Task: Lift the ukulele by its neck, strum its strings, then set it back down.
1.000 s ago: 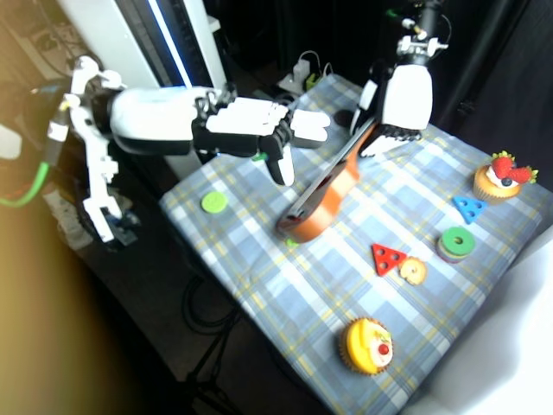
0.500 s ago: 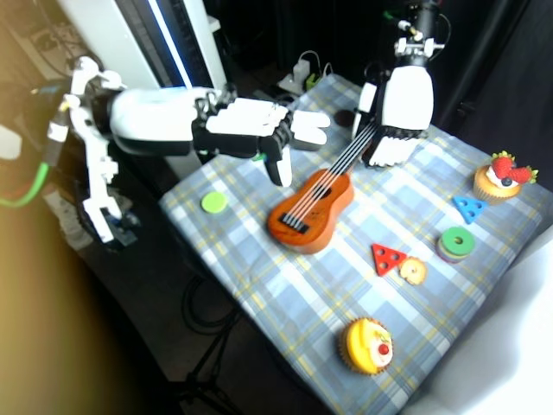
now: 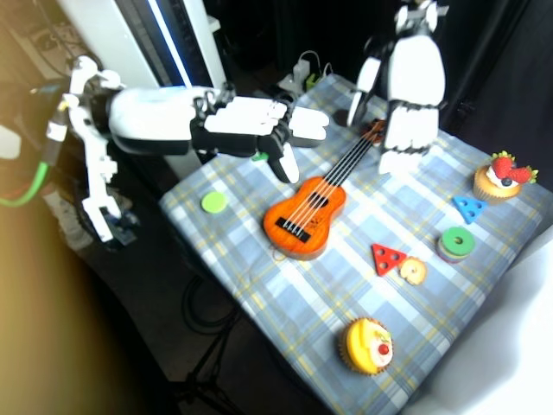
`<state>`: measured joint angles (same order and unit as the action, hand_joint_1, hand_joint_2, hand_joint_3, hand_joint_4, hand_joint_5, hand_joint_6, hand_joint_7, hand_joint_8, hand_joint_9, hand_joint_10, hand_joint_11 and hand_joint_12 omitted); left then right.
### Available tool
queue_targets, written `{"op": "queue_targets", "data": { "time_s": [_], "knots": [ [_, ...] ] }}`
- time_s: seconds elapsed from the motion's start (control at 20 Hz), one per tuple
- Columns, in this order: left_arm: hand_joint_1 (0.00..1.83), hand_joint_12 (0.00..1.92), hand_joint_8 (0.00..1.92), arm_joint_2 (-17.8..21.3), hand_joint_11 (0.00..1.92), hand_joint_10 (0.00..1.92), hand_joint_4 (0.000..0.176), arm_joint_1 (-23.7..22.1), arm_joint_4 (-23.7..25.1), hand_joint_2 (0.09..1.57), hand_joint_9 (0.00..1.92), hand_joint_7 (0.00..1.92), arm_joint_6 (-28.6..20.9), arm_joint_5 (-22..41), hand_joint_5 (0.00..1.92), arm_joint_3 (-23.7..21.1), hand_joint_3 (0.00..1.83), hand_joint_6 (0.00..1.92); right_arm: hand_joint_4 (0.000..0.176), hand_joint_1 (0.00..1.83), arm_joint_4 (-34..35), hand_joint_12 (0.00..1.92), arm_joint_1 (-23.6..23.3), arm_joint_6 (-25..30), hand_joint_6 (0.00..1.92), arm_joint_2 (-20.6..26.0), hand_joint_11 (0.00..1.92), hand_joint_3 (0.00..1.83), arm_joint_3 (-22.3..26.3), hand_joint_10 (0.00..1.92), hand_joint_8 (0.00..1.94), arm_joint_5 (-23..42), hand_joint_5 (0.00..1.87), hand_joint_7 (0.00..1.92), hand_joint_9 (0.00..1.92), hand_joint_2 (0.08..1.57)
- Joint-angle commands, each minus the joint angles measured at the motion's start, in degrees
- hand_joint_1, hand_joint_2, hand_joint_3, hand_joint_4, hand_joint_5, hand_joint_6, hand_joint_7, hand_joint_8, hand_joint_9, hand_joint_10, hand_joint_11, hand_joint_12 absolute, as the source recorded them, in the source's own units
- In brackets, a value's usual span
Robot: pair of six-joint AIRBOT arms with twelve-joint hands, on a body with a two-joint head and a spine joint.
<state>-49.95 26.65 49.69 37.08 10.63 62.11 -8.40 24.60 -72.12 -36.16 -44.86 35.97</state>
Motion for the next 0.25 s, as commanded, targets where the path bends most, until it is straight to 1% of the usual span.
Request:
{"op": "queue_targets", "data": {
  "time_s": [0.0,0.05,0.1,0.15,0.2],
  "knots": [
    [0.81,1.63,0.01,0.57,0.00,0.54,0.009,-0.11,-8.78,1.13,0.00,0.15,6.99,5.33,0.16,-0.74,0.00,0.00,0.061,0.30,1.56,1.37,-0.08,-0.18,0.00,0.71,0.00,0.00,0.12,0.19,0.00,8.28,0.02,0.00,0.00,1.34],
    [0.82,1.49,0.01,1.26,0.00,0.51,0.020,0.60,-16.17,1.13,0.00,0.13,13.08,7.53,0.14,-1.50,0.00,0.00,0.055,0.28,1.84,1.32,0.35,-0.18,0.00,0.86,0.00,0.00,0.20,0.19,0.00,8.70,0.01,0.00,0.00,1.34],
    [0.81,1.39,0.00,1.75,0.00,0.49,0.016,1.47,-20.77,1.14,0.00,0.12,17.06,9.68,0.13,-2.12,0.00,0.00,0.061,0.27,2.03,1.20,0.59,-0.18,0.00,0.98,0.00,0.00,0.27,0.14,0.00,8.93,0.01,0.00,0.00,1.34],
    [0.88,1.44,0.01,2.34,0.00,0.59,0.000,2.49,-24.03,1.13,0.01,0.17,19.81,11.98,0.17,-2.90,0.00,0.01,0.051,0.26,2.09,1.11,0.63,-0.18,0.00,1.03,0.00,0.00,0.32,0.21,0.00,8.98,0.01,0.00,0.00,1.33],
    [0.83,1.38,0.00,3.02,0.00,0.56,0.000,4.01,-27.44,1.15,0.00,0.17,21.88,14.77,0.17,-3.84,0.00,0.00,0.048,0.26,2.09,0.90,0.64,-0.18,0.00,1.04,0.00,0.00,0.36,0.09,0.00,9.07,0.00,0.00,0.03,1.33]
  ]
}}
